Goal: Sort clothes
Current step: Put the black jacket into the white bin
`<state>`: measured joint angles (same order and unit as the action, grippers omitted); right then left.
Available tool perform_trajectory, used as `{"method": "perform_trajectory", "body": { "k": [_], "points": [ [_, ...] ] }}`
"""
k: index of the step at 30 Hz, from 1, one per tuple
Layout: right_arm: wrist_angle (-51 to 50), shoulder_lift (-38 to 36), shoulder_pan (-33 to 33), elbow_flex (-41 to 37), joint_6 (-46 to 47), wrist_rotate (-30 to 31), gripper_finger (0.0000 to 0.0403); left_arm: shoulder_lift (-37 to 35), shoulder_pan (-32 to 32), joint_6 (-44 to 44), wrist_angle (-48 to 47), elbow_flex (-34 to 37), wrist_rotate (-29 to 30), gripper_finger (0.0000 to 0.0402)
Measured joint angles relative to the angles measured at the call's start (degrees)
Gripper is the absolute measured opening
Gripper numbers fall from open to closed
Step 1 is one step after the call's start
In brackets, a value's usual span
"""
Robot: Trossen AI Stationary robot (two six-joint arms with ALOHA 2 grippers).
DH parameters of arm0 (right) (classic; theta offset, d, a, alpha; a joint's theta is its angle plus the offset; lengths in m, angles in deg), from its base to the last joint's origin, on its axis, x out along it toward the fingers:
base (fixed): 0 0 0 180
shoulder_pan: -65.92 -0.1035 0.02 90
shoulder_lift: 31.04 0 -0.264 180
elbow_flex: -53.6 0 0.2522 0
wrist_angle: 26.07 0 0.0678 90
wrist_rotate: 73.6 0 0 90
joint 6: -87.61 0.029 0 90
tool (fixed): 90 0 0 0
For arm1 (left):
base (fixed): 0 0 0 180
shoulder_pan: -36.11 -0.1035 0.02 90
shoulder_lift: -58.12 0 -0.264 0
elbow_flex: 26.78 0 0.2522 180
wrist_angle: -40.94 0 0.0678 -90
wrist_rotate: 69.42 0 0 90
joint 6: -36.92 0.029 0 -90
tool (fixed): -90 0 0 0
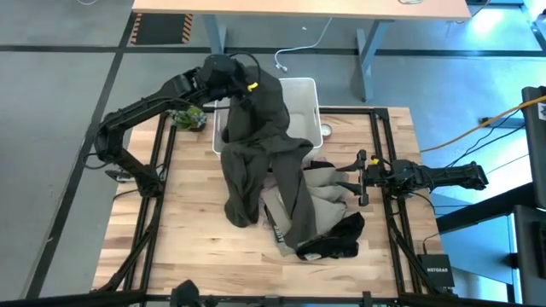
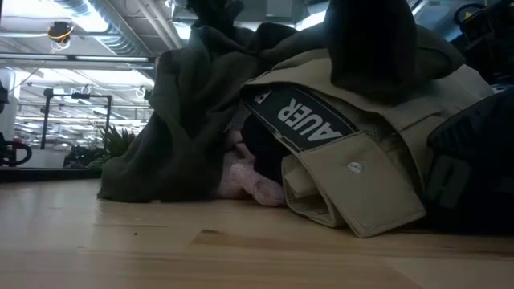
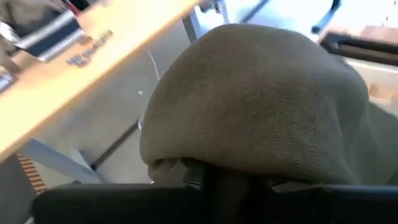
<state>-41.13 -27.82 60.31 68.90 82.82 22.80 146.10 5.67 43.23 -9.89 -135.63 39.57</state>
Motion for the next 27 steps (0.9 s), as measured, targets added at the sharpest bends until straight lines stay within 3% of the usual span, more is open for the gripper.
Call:
{"method": "perform_trajectory", "body": {
  "k": [10,17,22,27],
  "points": [
    [0.0,0.0,0.0,0.0,0.0,0.0,0.0218,4.1,-3.7,-2.9,1.7,0.0,-1.1,0.0148],
    [0.0,0.0,0.0,0.0,0.0,0.0,0.0218,1.5,-3.5,-4.3,-3.7,-0.4,-1.0,0.0210],
    [0.0,0.0,0.0,0.0,0.0,0.0,0.0218,-4.6,1.3,-6.4,-6.3,-0.8,-1.9,0.0222],
    [0.0,0.0,0.0,0.0,0.0,0.0,0.0218,-10.3,10.8,-6.9,-2.9,4.3,-2.1,0.0215]
  ]
}}
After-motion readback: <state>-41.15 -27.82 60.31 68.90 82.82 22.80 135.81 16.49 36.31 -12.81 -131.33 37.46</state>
